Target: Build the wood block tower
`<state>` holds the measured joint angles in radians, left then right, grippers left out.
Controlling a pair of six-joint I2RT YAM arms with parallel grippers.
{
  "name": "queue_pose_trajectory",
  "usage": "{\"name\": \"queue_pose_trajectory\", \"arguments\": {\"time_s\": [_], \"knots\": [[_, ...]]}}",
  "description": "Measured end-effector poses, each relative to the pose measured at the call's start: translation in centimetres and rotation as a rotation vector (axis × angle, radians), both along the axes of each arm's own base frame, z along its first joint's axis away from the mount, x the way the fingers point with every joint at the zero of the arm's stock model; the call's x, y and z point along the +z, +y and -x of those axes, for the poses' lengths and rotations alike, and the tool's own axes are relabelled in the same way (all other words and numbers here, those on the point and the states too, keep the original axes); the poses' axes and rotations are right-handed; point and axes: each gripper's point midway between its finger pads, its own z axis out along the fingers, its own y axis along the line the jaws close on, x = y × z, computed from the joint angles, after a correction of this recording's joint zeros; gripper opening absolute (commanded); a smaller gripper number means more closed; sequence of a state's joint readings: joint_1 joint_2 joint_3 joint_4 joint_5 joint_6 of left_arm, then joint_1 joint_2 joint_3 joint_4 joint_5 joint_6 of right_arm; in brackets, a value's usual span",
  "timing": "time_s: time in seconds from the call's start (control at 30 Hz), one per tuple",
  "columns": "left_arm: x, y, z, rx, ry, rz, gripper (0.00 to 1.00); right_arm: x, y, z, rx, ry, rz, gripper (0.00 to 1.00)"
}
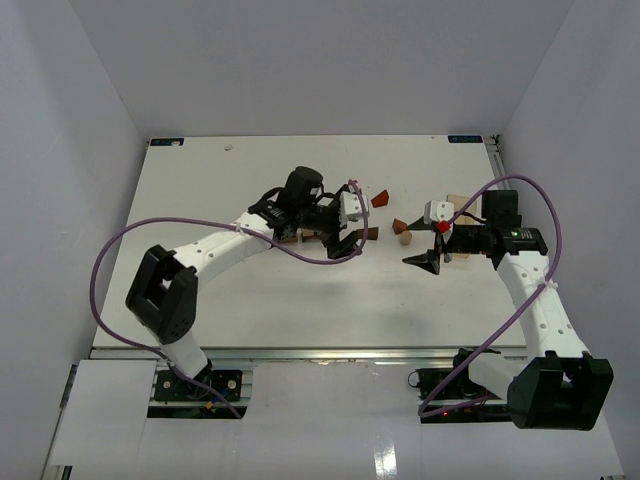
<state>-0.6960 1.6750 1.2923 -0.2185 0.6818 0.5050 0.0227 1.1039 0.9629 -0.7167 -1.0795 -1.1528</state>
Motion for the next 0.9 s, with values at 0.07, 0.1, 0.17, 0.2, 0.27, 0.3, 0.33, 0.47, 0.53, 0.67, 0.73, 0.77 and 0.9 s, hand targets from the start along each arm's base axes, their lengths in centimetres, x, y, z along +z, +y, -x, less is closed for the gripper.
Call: {"name": "queue_pose_trajectory", "arguments": {"time_s": [0.07,0.1,0.17,0.2,0.27,0.3,0.33,0.47,0.53,0.67,0.73,0.77,0.9], "knots": [[-1.9,-0.5,-0.6,-0.054,-0.036,-0.036,0.96,0.0,-0.6,0.1,-0.029,0.016,-0.010,0.80],[-2.8,-0.8,-1.0,-0.077,-0.052,-0.052,0.96,0.1,-1.0,0.0,-0.045,0.022,-0.014,0.79],[-4.1,-1.6,-2.0,-0.112,-0.083,-0.072,0.95,0.2,-1.6,-0.1,-0.073,0.028,-0.021,0.79],[-4.5,-2.0,-2.6,-0.125,-0.099,-0.078,0.95,0.2,-1.9,-0.2,-0.085,0.031,-0.024,0.79],[-5.3,-2.8,-3.7,-0.141,-0.125,-0.084,0.94,0.3,-2.3,-0.4,-0.104,0.037,-0.030,0.79],[-5.6,-3.2,-4.1,-0.149,-0.131,-0.087,0.92,0.3,-2.5,-0.4,-0.111,0.038,-0.032,0.79],[-5.9,-3.7,-4.8,-0.152,-0.141,-0.087,0.91,0.3,-2.6,-0.4,-0.117,0.039,-0.034,0.79],[-7.8,-5.1,-6.5,-0.156,-0.142,-0.092,0.87,0.1,-2.8,-0.2,-0.127,0.044,-0.037,0.79],[-9.1,-5.4,-7.0,-0.152,-0.127,-0.103,0.86,0.1,-2.9,-0.2,-0.129,0.041,-0.037,0.79],[-11.4,-5.6,-7.5,-0.139,-0.099,-0.128,0.84,0.2,-2.9,-0.1,-0.131,0.036,-0.036,0.79],[-12.1,-5.8,-7.9,-0.131,-0.093,-0.134,0.84,0.2,-2.9,0.0,-0.131,0.033,-0.036,0.78],[-12.3,-5.9,-8.1,-0.128,-0.093,-0.134,0.84,0.2,-2.9,0.1,-0.132,0.033,-0.036,0.78],[-12.7,-6.5,-8.9,-0.120,-0.101,-0.130,0.82,0.1,-3.0,0.1,-0.136,0.036,-0.036,0.78]]}}
